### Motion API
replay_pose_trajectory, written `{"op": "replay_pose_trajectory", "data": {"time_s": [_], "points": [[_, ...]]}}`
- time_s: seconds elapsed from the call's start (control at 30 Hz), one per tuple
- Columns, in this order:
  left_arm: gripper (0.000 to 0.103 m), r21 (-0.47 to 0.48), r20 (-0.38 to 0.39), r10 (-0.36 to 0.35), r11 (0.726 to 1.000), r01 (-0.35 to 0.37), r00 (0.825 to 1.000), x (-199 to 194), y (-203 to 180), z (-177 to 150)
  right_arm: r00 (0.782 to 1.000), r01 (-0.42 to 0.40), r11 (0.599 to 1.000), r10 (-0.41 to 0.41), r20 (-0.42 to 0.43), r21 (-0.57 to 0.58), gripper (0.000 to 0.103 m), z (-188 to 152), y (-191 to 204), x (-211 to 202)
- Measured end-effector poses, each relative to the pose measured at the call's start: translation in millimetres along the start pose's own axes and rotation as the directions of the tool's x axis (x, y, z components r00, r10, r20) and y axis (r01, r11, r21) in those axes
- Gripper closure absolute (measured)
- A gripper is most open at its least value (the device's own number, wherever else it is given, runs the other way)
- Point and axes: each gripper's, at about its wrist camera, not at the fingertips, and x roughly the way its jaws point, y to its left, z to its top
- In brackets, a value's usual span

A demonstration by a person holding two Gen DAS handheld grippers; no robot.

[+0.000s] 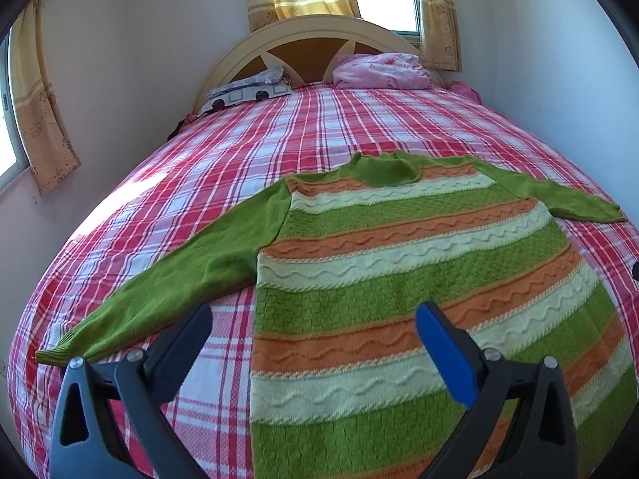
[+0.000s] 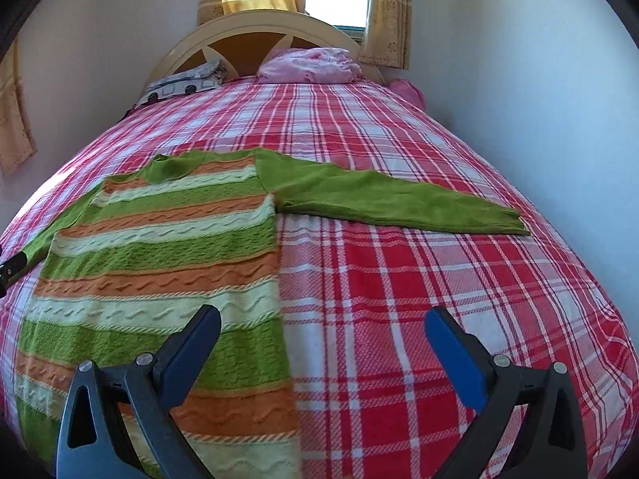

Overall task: Fold small clothes
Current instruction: 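Move the right tool to the green sleeve cuff and close on it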

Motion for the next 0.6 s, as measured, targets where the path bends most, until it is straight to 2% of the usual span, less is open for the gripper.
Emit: {"op": "replay_pose_trajectory", "data": {"time_s": [0.17,0.3,0.43,0.5,0.6], "points": [[0.000,-0.018,0.001,-0.062,0.998,0.062,0.998,28,3,21,0.999,0.028,0.998,-0.026,-0.036,0.049,0.001,16,-32,29],[0.000,-0.037,0.010,-0.037,0.999,0.037,0.999,52,5,38,0.997,0.045,0.986,-0.033,-0.072,0.163,0.001,30,-75,53],[0.000,-0.061,0.008,-0.017,0.998,0.017,1.000,77,6,48,0.998,0.039,0.954,-0.021,-0.064,0.296,0.001,40,-124,69],[0.000,-0.077,-0.004,-0.027,0.997,0.026,1.000,87,6,50,0.999,0.016,0.923,0.000,-0.043,0.386,0.001,42,-152,75],[0.000,-0.111,-0.023,-0.040,0.993,0.037,0.999,101,9,51,0.999,-0.005,0.838,0.031,-0.039,0.546,0.001,39,-199,86]]}}
